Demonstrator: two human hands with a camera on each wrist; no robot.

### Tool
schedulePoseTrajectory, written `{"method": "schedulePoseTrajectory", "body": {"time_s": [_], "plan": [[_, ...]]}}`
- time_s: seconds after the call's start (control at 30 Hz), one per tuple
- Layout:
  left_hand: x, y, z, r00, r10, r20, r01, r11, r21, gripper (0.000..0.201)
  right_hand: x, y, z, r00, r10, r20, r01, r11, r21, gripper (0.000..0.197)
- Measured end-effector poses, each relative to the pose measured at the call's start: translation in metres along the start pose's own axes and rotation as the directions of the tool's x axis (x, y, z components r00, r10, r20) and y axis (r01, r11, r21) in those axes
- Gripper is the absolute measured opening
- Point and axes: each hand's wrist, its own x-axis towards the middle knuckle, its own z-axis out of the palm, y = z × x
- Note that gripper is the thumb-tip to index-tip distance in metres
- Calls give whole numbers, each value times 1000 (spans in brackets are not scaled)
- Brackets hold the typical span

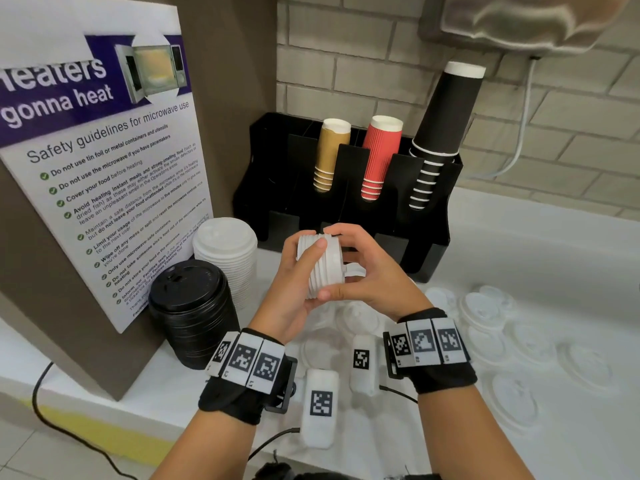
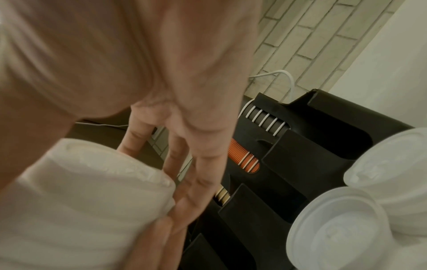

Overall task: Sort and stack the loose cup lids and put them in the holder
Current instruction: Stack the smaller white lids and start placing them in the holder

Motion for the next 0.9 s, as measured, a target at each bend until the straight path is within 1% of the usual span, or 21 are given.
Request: {"method": "schedulePoseTrajectory", "body": {"time_s": [0.13,0.23,0.27,0.33,0.37,0.4,0.43,0.47,0.5,0.53,0.6,0.67,0.7,0.77,0.83,0.9], "plan": [[1,0,-3,1000,-23,16,24,999,-22,55,2,2,1,999,-33,16,33,999,-15,73],[4,1,-6,1000,3,-9,-3,999,-35,52,9,3,0,999,-29,28,30,999,-37,69],[6,2,-7,999,21,-27,-22,999,-46,50,12,4,-2,1000,2,11,-1,1000,-20,62],[9,6,-12,996,62,-68,-67,995,-74,47,21,6,-4,994,95,-54,-95,995,-3,39],[11,8,-15,993,81,-88,-89,992,-85,45,27,9,-4,989,135,-60,-139,987,-83,33],[12,10,-18,990,96,-107,-106,990,-91,44,33,13,-1,984,178,-18,-176,950,-257,32],[13,11,-20,987,105,-124,-117,989,-95,43,39,18,3,967,247,55,-192,856,-480,34],[14,12,-23,984,108,-139,-122,988,-98,42,44,23,10,936,330,126,-169,731,-661,40],[15,11,-24,983,106,-152,-122,988,-98,39,48,27,17,900,400,171,-132,626,-769,48],[16,11,-25,982,100,-161,-116,989,-96,34,50,30,22,876,438,199,-107,580,-807,55],[17,11,-26,981,87,-171,-104,990,-90,25,55,36,30,863,443,242,-75,588,-806,72],[17,11,-27,983,80,-166,-95,992,-83,23,59,39,34,839,466,282,-12,533,-846,82],[16,11,-26,984,78,-161,-91,993,-77,25,60,42,36,829,480,288,12,499,-867,83],[15,11,-26,985,77,-155,-88,994,-68,27,61,47,40,828,480,288,33,472,-881,78],[14,12,-27,984,76,-161,-88,994,-65,30,62,47,38,843,468,265,1,490,-872,72],[13,13,-27,982,80,-169,-90,995,-53,32,60,41,26,881,429,198,-80,548,-833,69]]}}
